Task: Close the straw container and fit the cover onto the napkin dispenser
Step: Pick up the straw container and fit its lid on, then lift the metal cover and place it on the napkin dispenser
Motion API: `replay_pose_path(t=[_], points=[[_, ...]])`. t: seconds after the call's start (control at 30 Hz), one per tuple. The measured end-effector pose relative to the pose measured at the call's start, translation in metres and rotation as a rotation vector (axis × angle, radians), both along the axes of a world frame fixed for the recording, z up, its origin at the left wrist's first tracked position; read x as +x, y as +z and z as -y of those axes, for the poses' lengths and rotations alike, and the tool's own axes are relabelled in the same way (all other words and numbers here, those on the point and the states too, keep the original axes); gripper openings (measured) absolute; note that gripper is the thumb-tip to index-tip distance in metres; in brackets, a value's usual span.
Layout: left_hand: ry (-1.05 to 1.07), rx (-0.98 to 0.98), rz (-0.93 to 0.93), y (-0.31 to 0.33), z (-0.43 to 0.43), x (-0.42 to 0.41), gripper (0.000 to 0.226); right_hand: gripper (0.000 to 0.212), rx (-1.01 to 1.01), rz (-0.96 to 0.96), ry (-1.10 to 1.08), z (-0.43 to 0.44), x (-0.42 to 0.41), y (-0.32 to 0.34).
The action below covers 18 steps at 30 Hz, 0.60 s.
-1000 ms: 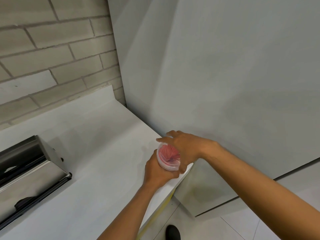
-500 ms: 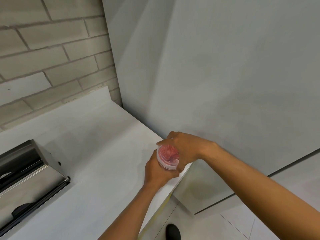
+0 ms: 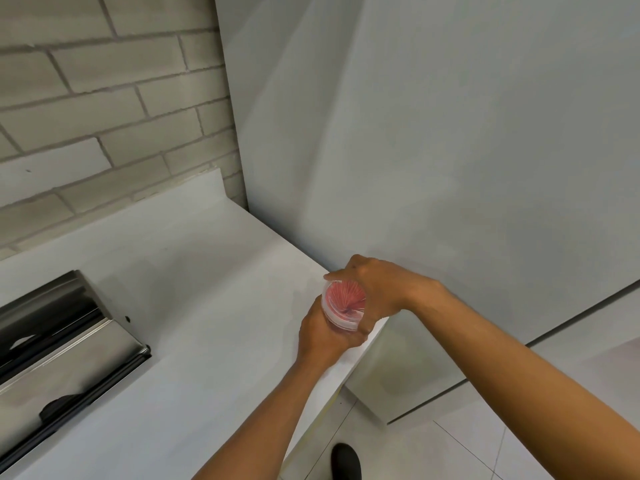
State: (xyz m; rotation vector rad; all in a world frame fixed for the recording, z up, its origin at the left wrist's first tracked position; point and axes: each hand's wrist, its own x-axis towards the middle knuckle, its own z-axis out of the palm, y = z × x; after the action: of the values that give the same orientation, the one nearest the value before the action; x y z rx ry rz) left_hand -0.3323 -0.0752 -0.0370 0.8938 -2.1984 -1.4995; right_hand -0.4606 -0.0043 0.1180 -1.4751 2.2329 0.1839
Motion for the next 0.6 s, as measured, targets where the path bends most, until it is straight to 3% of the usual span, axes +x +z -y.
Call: replay_pose_path(t=[0.13, 0.2, 0.33, 0.43, 0.53, 0.6], points=[[-0.109, -0.004, 0.056, 0.005, 0.003, 0.022, 0.134, 0.139, -0.025, 0.019, -0.009, 0.001, 0.006, 0.004], [-0.061, 0.007, 0.087, 0.009, 0.005, 0.04, 0.138, 0.135, -0.098, 0.044, -0.014, 0.006, 0.012, 0.007], [0.098, 0.063, 0.066, 0.018, 0.019, 0.087, 0.116, 0.106, -0.287, 0.101, 0.076, 0.032, 0.041, 0.013], [0.212, 0.095, 0.011, 0.027, 0.035, 0.129, 0.083, 0.083, -0.351, 0.223, 0.152, 0.066, 0.076, 0.014], [0.329, 0.036, -0.009, 0.033, 0.047, 0.177, 0.05, 0.061, -0.233, 0.325, 0.276, 0.096, 0.115, 0.006], [0.404, 0.009, -0.002, 0.032, 0.05, 0.21, 0.039, 0.058, -0.108, 0.355, 0.37, 0.113, 0.138, -0.003]])
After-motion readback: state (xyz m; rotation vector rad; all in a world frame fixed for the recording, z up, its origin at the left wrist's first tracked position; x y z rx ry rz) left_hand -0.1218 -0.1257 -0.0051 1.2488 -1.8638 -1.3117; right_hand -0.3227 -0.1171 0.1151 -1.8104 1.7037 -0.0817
